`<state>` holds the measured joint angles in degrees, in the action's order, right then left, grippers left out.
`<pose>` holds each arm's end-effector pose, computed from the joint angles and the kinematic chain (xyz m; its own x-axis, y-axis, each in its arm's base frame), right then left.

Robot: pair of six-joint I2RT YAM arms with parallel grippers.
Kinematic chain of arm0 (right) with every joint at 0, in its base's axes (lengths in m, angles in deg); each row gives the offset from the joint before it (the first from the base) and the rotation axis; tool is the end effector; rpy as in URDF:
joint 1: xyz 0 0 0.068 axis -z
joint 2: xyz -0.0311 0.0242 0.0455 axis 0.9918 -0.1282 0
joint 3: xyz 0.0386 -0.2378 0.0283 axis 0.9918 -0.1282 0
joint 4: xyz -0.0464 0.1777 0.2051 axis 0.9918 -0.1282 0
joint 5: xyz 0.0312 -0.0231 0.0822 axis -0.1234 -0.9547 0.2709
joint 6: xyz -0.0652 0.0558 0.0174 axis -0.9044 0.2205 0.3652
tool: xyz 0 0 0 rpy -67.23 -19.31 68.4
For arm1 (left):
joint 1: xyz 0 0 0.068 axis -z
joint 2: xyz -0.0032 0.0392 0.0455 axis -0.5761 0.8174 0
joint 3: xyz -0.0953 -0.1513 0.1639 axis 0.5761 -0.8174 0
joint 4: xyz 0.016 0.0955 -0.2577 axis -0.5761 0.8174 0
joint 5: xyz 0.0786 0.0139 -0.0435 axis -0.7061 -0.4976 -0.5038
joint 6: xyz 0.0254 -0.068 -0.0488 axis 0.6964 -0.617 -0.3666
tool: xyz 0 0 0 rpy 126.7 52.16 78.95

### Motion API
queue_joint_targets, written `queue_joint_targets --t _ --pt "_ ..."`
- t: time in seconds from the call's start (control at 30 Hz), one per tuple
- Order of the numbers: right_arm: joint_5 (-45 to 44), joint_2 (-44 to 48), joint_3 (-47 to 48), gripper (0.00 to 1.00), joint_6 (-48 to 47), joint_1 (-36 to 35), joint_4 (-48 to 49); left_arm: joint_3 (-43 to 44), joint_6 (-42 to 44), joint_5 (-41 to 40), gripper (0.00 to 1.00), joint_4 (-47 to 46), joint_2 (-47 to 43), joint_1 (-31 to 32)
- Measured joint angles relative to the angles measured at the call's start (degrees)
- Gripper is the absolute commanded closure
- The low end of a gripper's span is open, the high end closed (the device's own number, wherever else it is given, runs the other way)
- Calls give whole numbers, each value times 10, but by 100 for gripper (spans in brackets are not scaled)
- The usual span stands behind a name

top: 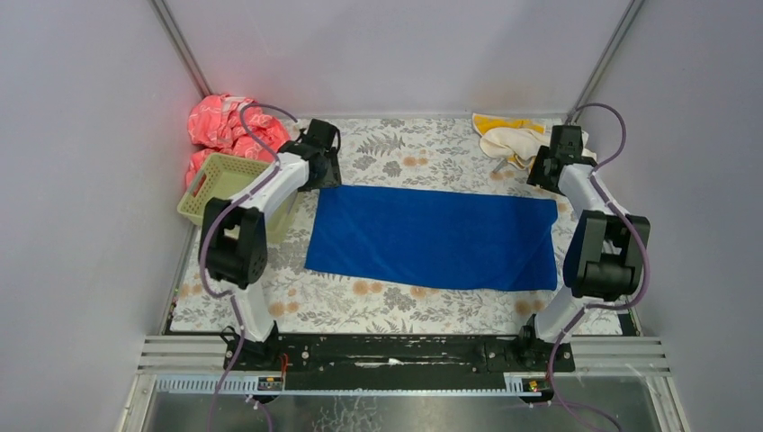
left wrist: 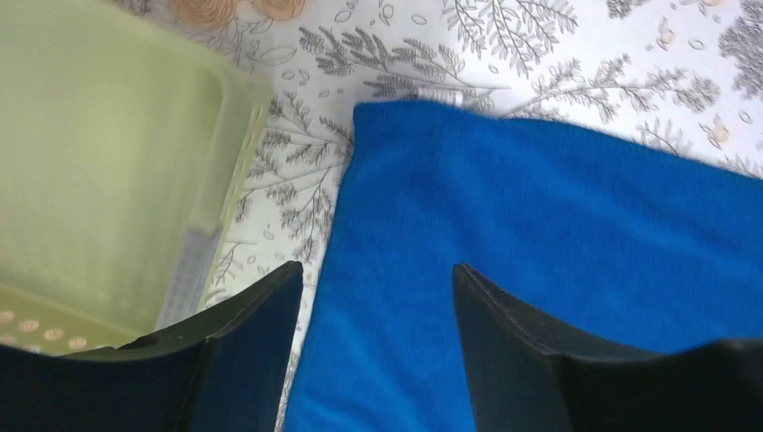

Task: Roll the towels
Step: Flatten out the towel at the center of the board, then fold the towel at the center of the board.

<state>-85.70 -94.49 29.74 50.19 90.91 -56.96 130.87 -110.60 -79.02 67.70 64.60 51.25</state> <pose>0.4166 -0.0848 0.1660 -0.6373 0.3002 -0.7097 0.4930 0.8667 -0.0761 0.4208 -0.1015 0.1609 -0.8404 -0.1273 -0.5269 -0.1636 0.9863 0.0227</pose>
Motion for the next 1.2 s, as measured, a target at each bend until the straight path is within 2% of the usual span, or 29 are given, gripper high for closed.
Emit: queue_joint_targets --t 0.17,0.43,0.63,0.87,1.0,1.2 --pt "84 95 -73 14 43 0 -12 -106 -16 24 37 -10 -98 26" --pt "191 148 -202 6 89 -10 -8 -266 -52 75 37 -28 -107 60" --pt "214 169 -238 4 97 -14 -12 -349 -94 81 37 -43 -158 52" --pt "222 174 -239 1 103 -15 -4 -468 -163 81 34 -30 -292 36" --pt "227 180 -248 1 106 -16 -4 -468 -188 83 27 -5 -337 33" --pt "217 214 -271 1 120 -16 -19 -351 -167 85 23 3 -318 33"
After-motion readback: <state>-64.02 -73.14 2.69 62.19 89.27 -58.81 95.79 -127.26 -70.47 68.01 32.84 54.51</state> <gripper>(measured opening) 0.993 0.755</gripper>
